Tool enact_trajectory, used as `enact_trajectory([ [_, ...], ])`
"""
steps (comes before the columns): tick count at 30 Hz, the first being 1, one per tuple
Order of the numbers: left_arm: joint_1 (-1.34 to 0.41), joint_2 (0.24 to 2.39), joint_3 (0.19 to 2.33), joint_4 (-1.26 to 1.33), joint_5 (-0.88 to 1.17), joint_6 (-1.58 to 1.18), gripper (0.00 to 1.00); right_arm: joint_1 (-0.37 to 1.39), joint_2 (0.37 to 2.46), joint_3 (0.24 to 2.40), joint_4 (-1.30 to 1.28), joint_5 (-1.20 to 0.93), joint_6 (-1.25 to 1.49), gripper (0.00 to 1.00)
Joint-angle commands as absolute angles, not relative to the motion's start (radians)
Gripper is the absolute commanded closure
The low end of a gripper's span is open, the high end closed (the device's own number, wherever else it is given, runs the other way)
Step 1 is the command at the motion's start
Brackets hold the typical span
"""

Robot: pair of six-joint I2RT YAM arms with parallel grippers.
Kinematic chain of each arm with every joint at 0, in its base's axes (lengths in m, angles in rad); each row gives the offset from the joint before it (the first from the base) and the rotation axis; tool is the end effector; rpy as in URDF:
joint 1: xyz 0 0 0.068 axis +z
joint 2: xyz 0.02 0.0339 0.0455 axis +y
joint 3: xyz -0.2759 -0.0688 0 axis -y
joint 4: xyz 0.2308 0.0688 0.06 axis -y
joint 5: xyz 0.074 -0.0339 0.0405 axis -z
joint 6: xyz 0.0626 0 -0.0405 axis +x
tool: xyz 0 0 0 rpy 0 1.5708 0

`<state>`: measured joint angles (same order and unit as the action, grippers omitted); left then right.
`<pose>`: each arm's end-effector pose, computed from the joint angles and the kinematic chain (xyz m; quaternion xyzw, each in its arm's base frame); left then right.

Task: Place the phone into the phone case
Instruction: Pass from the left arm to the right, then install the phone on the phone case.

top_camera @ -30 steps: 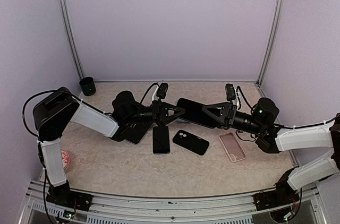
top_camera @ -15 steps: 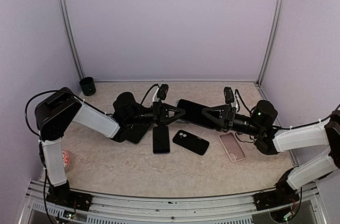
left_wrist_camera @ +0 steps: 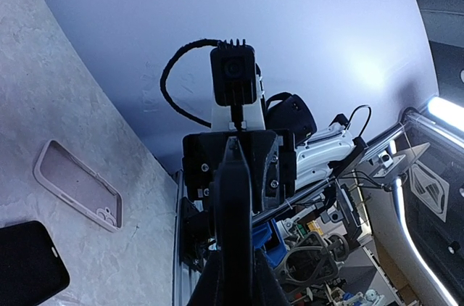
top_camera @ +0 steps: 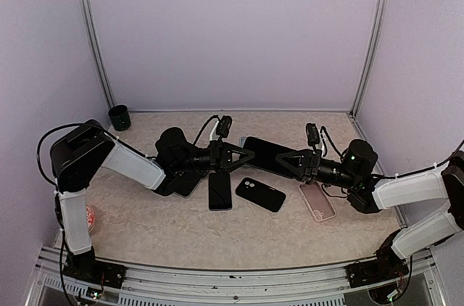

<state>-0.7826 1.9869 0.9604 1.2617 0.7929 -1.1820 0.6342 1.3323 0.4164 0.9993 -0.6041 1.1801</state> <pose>0.2643 -0.3257 0.2270 0.1839 0.6200 -0.7352 0.2032 0.1949 0.1875 0.2455 -0.0366 0.6815 0.6776 0.2742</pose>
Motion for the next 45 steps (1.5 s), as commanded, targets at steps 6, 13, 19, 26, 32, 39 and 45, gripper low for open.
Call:
enact_trajectory([
  [6,-0.782,2.008,0.98,1.305,0.781,-1.192,0.97,0.632,1.331,0.394,1.059,-0.607,1.186,1.0],
  [13,-0.77,2.021,0.962,1.348,0.786,-1.231,0.71,0.633,1.298,0.395,1.019,-0.593,1.169,1.0],
  [19,-0.74,2.015,0.903,1.335,0.762,-1.217,0.2,0.633,1.211,0.405,0.851,-0.534,1.138,1.0],
  [26,-0.719,1.964,0.891,1.003,0.678,-1.045,0.01,0.633,1.14,0.405,0.629,-0.448,1.163,1.0],
  [32,-0.733,1.922,1.019,0.506,0.46,-0.813,0.01,0.632,1.124,0.396,0.504,-0.401,1.204,1.0],
  [39,-0.755,1.982,1.096,0.387,0.415,-0.784,0.01,0.634,1.211,0.4,0.445,-0.397,1.299,1.0],
  [45,-0.786,2.044,1.203,0.258,0.376,-0.75,0.01,0.637,1.258,0.371,0.491,-0.377,1.351,1.0],
])
